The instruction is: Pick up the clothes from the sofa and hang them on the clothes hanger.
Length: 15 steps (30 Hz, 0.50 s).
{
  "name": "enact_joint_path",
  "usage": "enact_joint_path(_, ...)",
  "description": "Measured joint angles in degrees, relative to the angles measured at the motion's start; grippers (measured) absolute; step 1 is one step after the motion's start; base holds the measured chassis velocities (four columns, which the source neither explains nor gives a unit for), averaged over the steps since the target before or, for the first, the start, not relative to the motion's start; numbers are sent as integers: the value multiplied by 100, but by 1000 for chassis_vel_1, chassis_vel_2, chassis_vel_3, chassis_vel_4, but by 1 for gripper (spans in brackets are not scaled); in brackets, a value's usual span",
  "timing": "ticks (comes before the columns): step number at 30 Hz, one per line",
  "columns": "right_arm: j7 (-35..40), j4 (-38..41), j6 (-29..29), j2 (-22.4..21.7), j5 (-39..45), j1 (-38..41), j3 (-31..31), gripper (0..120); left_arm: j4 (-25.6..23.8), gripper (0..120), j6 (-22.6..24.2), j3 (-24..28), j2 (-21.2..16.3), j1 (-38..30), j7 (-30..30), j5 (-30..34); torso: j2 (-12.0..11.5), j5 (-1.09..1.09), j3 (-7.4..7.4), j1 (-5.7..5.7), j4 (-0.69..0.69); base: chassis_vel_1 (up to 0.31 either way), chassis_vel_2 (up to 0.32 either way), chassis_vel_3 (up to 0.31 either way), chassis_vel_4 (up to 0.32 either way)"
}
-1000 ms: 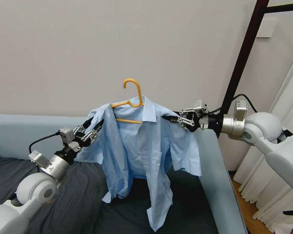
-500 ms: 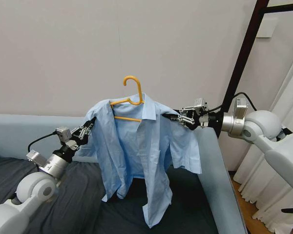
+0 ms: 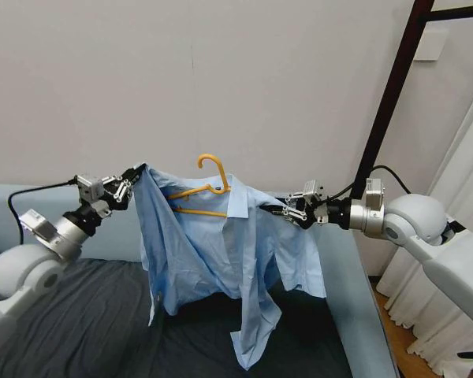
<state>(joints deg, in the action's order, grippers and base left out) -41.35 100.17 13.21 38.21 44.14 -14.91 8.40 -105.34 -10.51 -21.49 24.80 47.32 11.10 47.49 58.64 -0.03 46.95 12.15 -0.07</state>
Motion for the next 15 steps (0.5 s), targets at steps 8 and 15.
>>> enact_joint_path(8,299,176,36,67,779,-80,101,7,-188,0,85,164,-145,166,296,-924,0,-2,0,0,1,0,0,0,0)
enact_joint_path(15,516,249,66,47,873,-82,170,7,-564,0,-211,121,-40,418,689,-1152,0,1,0,0,-2,0,0,0,0)
